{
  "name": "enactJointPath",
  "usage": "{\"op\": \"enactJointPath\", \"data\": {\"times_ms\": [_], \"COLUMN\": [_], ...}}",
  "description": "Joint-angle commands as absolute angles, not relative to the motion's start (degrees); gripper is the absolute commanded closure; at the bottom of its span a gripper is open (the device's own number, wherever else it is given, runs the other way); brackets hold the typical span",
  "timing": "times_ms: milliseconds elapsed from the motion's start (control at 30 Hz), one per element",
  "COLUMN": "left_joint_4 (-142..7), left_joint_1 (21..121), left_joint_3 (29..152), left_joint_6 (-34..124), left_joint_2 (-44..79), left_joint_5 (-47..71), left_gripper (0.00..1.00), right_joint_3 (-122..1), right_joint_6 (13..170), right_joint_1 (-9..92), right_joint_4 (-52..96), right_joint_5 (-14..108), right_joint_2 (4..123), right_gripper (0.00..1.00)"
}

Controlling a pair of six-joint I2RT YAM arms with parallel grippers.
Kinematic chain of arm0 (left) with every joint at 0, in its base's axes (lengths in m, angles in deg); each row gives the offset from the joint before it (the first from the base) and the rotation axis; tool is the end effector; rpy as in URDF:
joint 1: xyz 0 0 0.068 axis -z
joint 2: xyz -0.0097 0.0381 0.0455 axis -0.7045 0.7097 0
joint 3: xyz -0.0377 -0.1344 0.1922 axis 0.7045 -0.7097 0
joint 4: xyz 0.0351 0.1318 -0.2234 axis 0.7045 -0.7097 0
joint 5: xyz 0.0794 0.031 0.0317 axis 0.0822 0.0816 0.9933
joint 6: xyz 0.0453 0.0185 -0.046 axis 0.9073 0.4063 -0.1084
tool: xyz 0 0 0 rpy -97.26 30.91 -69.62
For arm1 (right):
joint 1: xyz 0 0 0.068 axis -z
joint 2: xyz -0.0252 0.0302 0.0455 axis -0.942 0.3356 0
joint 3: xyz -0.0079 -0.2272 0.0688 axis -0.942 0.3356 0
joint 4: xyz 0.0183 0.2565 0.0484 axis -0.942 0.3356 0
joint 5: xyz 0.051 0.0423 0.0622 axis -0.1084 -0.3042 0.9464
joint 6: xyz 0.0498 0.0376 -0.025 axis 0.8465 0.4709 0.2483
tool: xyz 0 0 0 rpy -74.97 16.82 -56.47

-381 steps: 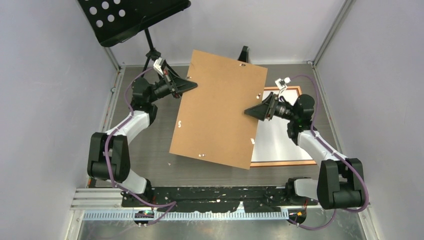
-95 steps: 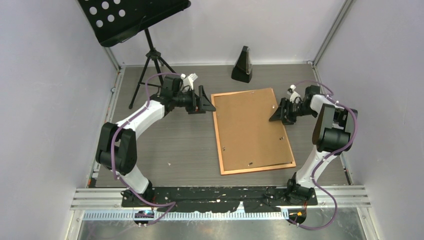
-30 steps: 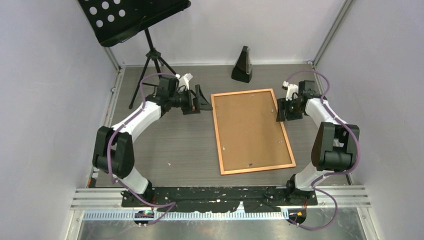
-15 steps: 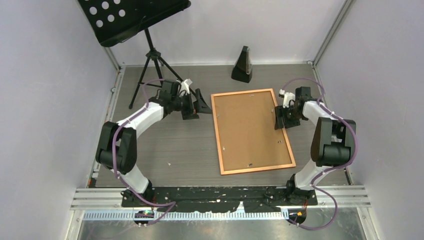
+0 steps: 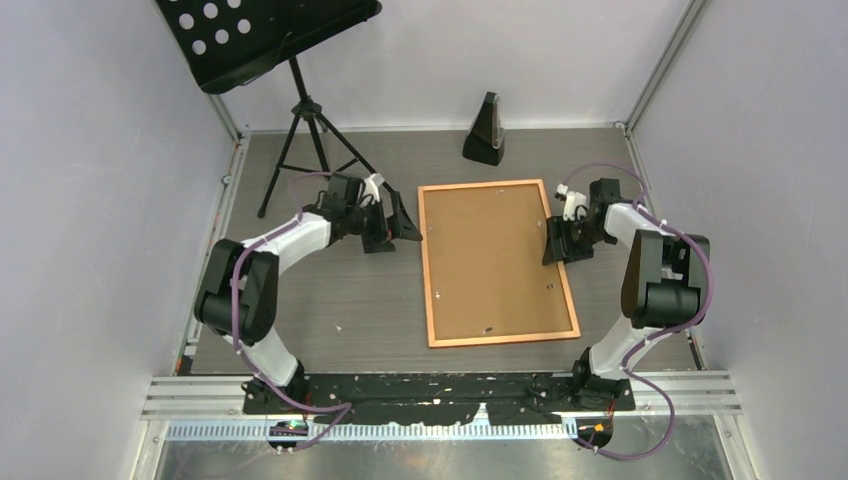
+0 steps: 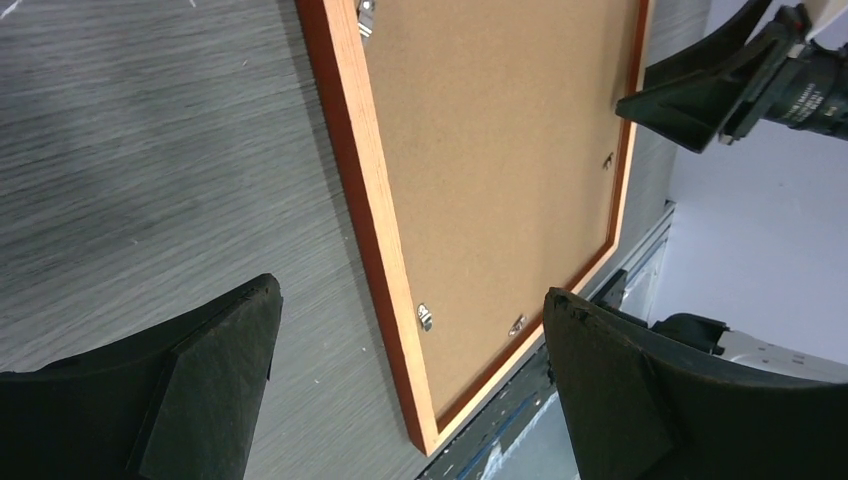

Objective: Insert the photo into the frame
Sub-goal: Adjust the photo frame at the center of the board.

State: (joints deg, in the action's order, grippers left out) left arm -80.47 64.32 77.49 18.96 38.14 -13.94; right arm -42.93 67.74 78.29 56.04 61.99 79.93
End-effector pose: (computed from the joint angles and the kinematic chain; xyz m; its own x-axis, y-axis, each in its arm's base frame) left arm 0.3247 -0.1475 0.1541 -0.9398 -0.2001 -0.2770 0.0769 0.6658 -0.7421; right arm 0.3103 -0.0225 0.1094 -0.9180 -0.1488 -0.3677 -0.2577 0.9284 0.2676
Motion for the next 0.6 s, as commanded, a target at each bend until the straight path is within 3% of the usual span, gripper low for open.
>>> {"op": "enactJointPath", "data": {"times_ms": [0, 333, 567], "left_joint_4": [-78.14, -79.82, -82.95], "left_joint_1": [65.0, 65.09, 65.0], "left_joint_3": [77.33, 79.31, 81.89], "left_joint_6": [18.64, 19.55, 21.47], "left_joint_2": [39.32, 41.53, 41.04], "left_joint_5": [-12.03, -11.83, -10.83], "left_gripper": [0.0, 0.0, 0.0], "right_joint_3": [-43.4, -44.12, -45.94], "right_joint_6": [70.28, 72.79, 72.61], "right_joint_1": [77.51, 73.87, 72.63], "right_joint_4": [59.26, 61.47, 58.27], "right_joint_5": [67.35, 69.99, 62.52], "right_joint_2": [80.55, 78.28, 72.36], "right_gripper": [0.41, 0.41, 0.41]}}
